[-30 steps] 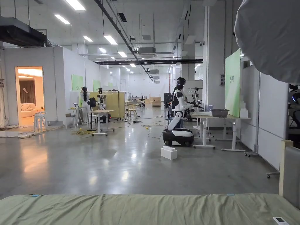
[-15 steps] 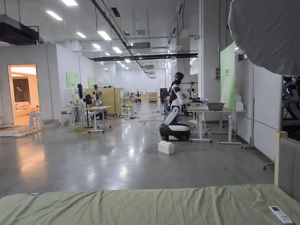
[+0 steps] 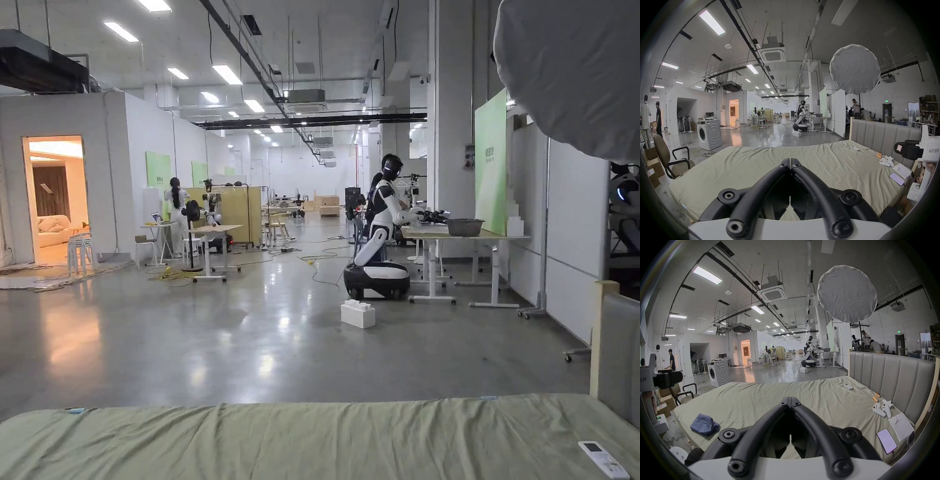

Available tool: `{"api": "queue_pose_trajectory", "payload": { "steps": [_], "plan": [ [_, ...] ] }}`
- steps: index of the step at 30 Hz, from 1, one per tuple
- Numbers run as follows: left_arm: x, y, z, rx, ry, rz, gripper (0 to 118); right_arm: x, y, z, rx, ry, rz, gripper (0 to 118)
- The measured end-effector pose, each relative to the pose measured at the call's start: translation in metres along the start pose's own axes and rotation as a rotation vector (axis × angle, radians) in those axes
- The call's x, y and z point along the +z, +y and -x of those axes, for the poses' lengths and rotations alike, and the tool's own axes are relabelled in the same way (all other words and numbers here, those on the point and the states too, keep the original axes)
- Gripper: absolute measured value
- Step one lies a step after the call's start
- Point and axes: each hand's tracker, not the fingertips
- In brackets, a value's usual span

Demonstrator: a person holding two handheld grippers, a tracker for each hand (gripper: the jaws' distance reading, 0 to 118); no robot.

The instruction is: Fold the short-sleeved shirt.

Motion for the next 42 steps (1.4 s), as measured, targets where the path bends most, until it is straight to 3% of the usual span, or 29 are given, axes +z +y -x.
{"api": "queue_pose_trajectory", "payload": {
  "steps": [17, 18, 20, 22, 27, 28, 42],
  "plan": [
    [0.001, -0.001, 0.0, -0.024, -0.009, 0.004, 3, -0.002, -0.001, 0.006, -0.005, 0.017, 0.015, 2],
    [0.002, 0.0, 0.0, -0.027, -0.007, 0.001, 12, -0.002, -0.001, 0.007, 0.0, 0.016, 0.016, 9],
    [0.002, 0.0, 0.0, -0.029, -0.006, 0.0, 49, -0.002, -0.001, 0.007, 0.001, 0.013, 0.009, 51],
    [0.002, 0.0, 0.0, -0.03, -0.002, -0.002, 83, -0.002, -0.001, 0.006, -0.022, 0.018, 0.013, 83],
    [0.004, -0.001, 0.002, -0.003, 0.005, -0.02, 115, -0.001, 0.0, 0.004, -0.034, 0.008, -0.007, 113],
    [0.004, -0.002, 0.003, 0.006, 0.015, -0.03, 118, -0.001, 0.0, 0.004, -0.029, 0.005, -0.008, 118],
    [0.008, -0.005, 0.008, 0.021, 0.031, -0.04, 118, 0.0, 0.0, 0.01, 0.021, -0.023, -0.007, 118]
  ]
}}
